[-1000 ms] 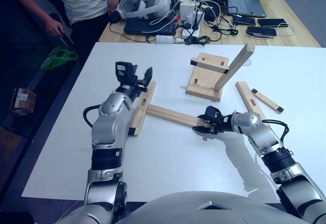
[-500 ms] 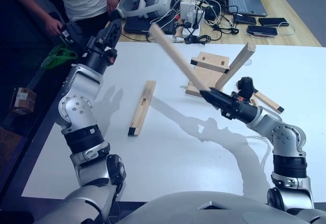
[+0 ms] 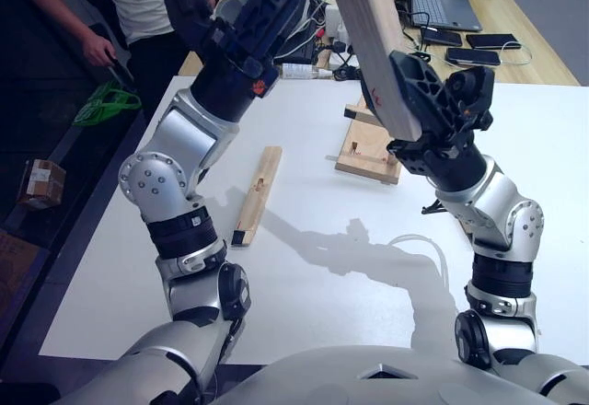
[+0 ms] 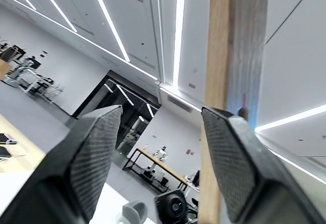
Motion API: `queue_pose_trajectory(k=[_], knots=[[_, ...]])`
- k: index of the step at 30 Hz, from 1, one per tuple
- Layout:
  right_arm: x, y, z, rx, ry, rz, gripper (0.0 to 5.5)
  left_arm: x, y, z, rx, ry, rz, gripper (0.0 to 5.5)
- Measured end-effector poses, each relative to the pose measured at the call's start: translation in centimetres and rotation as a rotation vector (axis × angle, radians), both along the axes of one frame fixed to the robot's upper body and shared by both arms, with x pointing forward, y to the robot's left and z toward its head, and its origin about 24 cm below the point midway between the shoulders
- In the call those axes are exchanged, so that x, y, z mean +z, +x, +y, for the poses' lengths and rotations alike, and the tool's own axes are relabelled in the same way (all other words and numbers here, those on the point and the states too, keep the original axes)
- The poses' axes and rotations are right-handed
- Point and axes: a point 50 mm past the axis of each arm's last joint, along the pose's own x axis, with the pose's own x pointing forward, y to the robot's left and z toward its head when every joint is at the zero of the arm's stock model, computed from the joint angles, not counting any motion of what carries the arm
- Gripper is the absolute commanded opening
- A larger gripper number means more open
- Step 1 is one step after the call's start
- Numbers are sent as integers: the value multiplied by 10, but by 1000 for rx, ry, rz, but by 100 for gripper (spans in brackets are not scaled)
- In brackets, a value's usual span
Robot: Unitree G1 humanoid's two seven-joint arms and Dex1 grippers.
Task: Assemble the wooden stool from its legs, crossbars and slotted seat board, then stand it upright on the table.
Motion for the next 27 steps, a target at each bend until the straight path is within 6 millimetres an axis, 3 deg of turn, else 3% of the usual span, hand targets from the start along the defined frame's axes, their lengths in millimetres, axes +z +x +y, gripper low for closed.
queue_pose_trajectory(k=[6, 17, 27], knots=[[-1, -2, 0, 11, 7, -2, 203, 14, -8, 3, -50, -86, -32, 290], [-28, -20, -5, 116, -32, 27, 203, 24, -14, -1, -103, -111, -57, 290], [-30, -24, -2, 173, -21, 17, 203, 35, -25, -9, -157, -152, -116, 281]])
